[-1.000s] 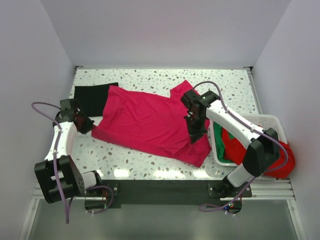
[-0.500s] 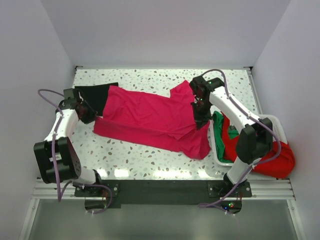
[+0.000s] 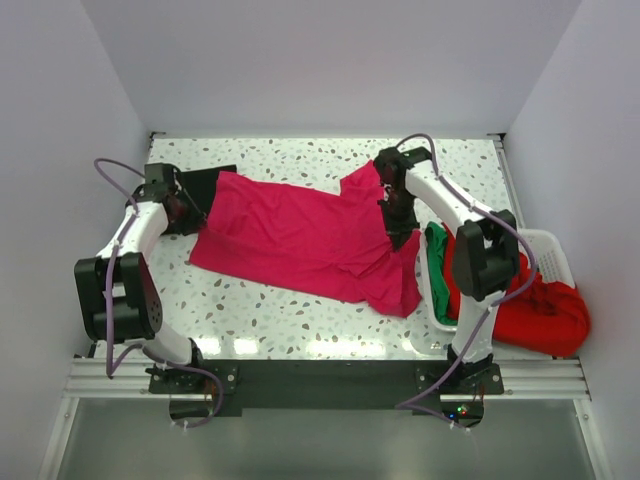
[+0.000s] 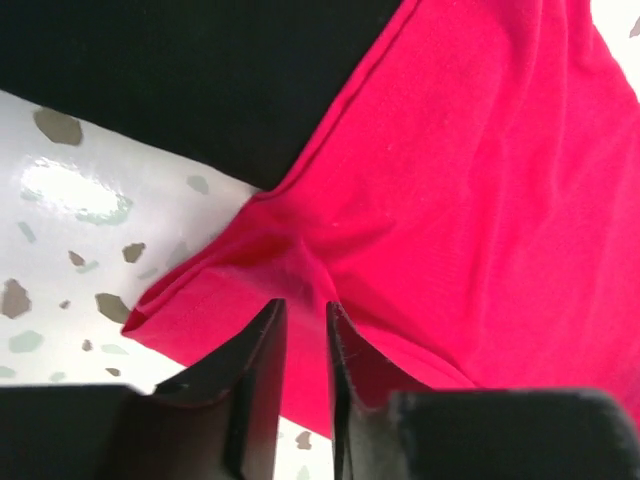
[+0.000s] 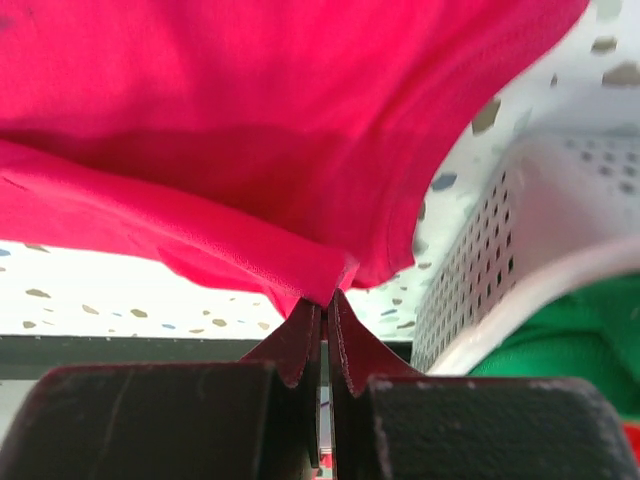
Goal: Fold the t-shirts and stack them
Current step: Fold the tshirt
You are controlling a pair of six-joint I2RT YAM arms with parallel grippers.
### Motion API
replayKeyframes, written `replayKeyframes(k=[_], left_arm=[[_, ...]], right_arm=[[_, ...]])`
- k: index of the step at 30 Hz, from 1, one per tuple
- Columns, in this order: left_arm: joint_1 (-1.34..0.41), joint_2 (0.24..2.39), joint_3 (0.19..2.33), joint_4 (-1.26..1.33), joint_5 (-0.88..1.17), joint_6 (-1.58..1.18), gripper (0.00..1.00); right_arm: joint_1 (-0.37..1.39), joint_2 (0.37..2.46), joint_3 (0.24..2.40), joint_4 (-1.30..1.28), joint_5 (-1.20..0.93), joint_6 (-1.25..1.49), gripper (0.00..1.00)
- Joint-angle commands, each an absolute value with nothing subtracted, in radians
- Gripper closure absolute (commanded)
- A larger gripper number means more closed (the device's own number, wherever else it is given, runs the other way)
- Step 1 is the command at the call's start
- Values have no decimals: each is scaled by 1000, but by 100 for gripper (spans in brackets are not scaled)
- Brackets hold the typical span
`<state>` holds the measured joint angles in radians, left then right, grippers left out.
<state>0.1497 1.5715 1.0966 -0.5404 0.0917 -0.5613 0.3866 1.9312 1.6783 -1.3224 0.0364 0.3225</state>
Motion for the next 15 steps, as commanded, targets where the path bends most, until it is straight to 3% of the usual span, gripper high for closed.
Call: replayKeyframes(k=[1, 2, 5, 6, 7, 10, 15], left_arm=[[147, 1562, 1157, -532, 38, -564, 69], [147, 1559, 1160, -531, 35, -560, 66], [147, 1540, 1164, -545, 23, -549, 58], [147, 1534, 1151, -552, 18, -546, 55], [147, 1510, 1138, -554, 18, -539, 53], [150, 1454, 1056, -542, 14, -529, 48], [179, 1405, 936, -546, 26, -526, 48]], right_arm=[[365, 1992, 1769, -1319, 52, 285, 100], [362, 2009, 1787, -1318, 49, 281, 100], [351, 2078, 1883, -1334, 34, 261, 68], [350, 2092, 1940, -1345, 31, 256, 48], [351, 2100, 1965, -1364, 25, 252, 43], [351, 2069, 1984, -1364, 9, 245, 33], [356, 1872, 1743, -1295, -98, 253, 33]])
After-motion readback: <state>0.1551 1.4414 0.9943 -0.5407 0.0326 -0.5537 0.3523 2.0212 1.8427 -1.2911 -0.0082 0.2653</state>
